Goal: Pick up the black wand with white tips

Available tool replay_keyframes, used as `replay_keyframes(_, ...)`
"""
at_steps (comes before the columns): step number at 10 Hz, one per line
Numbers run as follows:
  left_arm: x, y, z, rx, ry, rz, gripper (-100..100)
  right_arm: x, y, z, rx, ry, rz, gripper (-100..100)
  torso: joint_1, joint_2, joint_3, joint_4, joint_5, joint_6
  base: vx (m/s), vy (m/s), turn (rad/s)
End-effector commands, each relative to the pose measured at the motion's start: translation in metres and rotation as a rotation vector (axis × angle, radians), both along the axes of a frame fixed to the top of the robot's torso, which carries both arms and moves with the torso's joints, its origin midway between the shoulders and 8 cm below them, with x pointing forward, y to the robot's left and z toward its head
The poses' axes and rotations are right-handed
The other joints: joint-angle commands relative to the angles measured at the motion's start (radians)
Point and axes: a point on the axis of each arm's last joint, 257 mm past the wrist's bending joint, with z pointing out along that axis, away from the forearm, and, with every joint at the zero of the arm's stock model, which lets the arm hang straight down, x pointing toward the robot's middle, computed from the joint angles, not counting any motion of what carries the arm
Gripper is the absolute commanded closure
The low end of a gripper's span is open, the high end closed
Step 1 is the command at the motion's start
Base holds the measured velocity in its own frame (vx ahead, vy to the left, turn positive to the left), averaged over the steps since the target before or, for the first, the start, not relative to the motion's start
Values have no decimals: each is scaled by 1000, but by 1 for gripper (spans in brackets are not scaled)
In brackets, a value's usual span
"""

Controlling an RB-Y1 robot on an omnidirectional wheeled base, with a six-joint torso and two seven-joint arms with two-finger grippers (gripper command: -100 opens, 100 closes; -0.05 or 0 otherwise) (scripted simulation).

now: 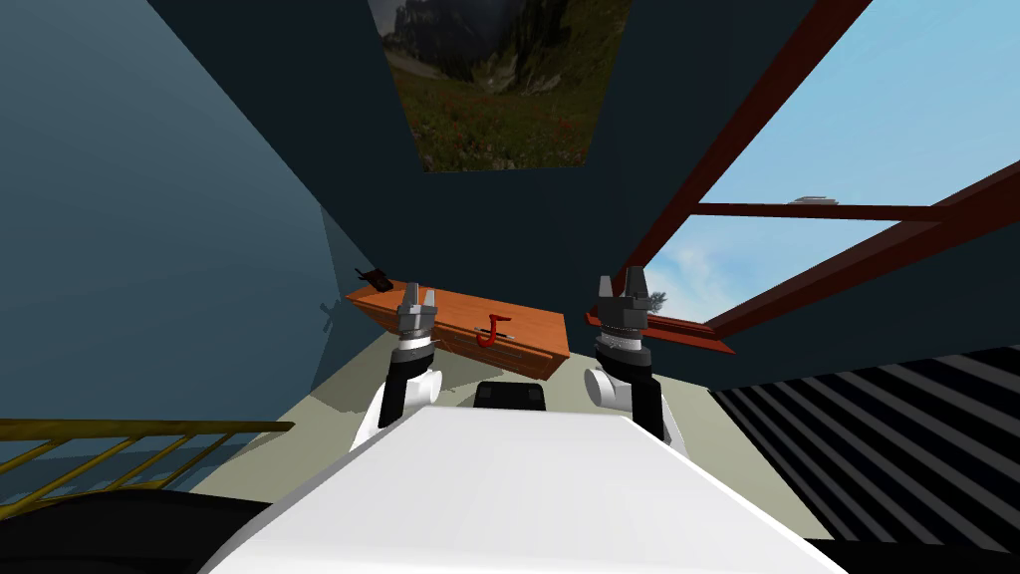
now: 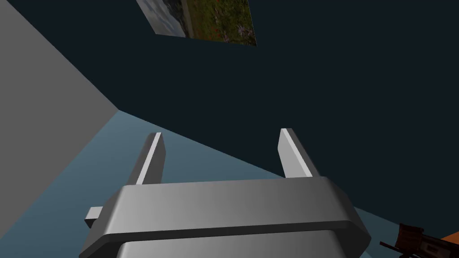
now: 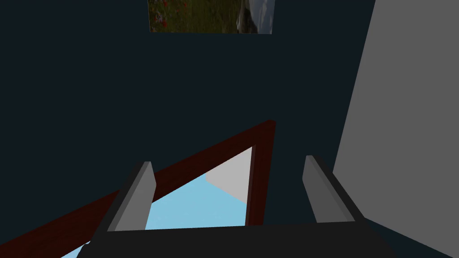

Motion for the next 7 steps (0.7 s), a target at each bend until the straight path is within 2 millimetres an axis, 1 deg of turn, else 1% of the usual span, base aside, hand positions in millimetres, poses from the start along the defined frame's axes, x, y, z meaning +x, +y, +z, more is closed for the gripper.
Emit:
replay_keyframes(1,12,-6,-9,17,31,-36,-100,0,0,0,0,0,0,0,0,0,0,0,0,0,0,0,0)
replay_keyframes(3,28,-11,-23,20,74,-72,-100,0,0,0,0,0,0,0,0,0,0,0,0,0,1,-7,3)
replay_keyframes(6,61,-21,-50,5,157,-128,-100,0,0,0,0,0,0,0,0,-1,0,0,0,0,1,-9,2)
replay_keyframes(7,62,-20,-54,3,166,-127,-100,0,0,0,0,0,0,0,0,-1,0,0,0,0,1,-7,0)
